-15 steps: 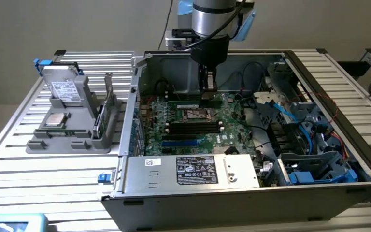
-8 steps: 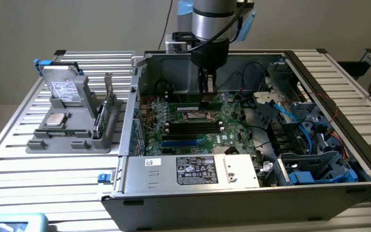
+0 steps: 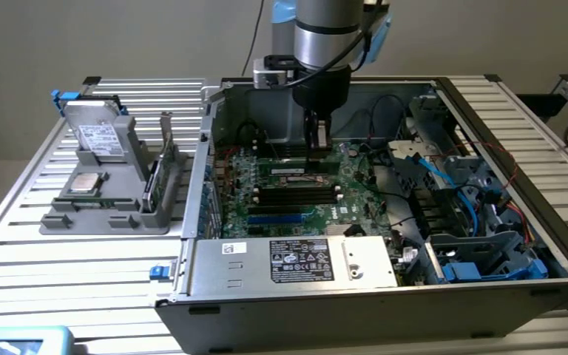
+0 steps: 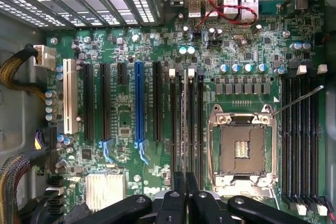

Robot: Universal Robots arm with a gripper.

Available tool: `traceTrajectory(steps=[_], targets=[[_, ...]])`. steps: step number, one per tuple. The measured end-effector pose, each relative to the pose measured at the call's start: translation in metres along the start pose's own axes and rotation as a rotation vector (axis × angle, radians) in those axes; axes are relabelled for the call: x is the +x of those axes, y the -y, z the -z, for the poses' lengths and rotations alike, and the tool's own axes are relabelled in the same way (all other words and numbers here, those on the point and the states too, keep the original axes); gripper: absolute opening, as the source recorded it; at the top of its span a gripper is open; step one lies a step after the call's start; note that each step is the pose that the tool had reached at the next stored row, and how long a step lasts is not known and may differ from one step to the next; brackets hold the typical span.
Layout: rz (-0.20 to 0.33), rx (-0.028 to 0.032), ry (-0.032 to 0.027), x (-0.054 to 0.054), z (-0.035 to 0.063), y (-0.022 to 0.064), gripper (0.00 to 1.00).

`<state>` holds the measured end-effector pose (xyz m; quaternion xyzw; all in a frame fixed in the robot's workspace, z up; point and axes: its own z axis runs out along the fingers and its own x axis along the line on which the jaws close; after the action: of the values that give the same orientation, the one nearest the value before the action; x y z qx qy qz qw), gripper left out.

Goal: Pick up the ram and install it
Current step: 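Insert the ram into the slot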

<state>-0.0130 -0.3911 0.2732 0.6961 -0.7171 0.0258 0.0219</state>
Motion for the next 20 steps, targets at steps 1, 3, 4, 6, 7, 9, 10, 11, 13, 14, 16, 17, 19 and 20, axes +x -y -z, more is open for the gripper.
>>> traceTrajectory(steps=[1,3,4,6,7,9,10,11,13,14,16,17,19,20], targets=[[0.000,0.0000,-0.0003,0.000,-0.0011,0.0001,0.12],[0.000,0.0000,-0.0010,0.000,-0.0027,0.0002,0.12],[0.000,0.0000,-0.0014,0.001,-0.0032,0.0003,0.12],[0.000,0.0000,-0.0018,0.001,-0.0037,0.0006,0.12],[0.000,0.0001,-0.0016,0.002,-0.0039,0.0006,0.12],[0.000,0.0001,-0.0016,0.002,-0.0042,0.0009,0.12],[0.000,0.0001,-0.0016,0.003,-0.0044,0.0010,0.12],[0.000,0.0001,-0.0017,0.003,-0.0045,0.0012,0.12],[0.000,0.0001,-0.0015,0.005,-0.0050,0.0015,0.12],[0.000,0.0001,-0.0016,0.005,-0.0054,0.0015,0.12],[0.000,0.0000,-0.0021,0.005,-0.0069,0.0015,0.12],[0.000,0.0001,-0.0024,0.005,-0.0080,0.0016,0.12],[0.000,0.0001,-0.0030,0.005,-0.0103,0.0016,0.12],[0.000,0.0001,-0.0033,0.004,-0.0113,0.0016,0.12]])
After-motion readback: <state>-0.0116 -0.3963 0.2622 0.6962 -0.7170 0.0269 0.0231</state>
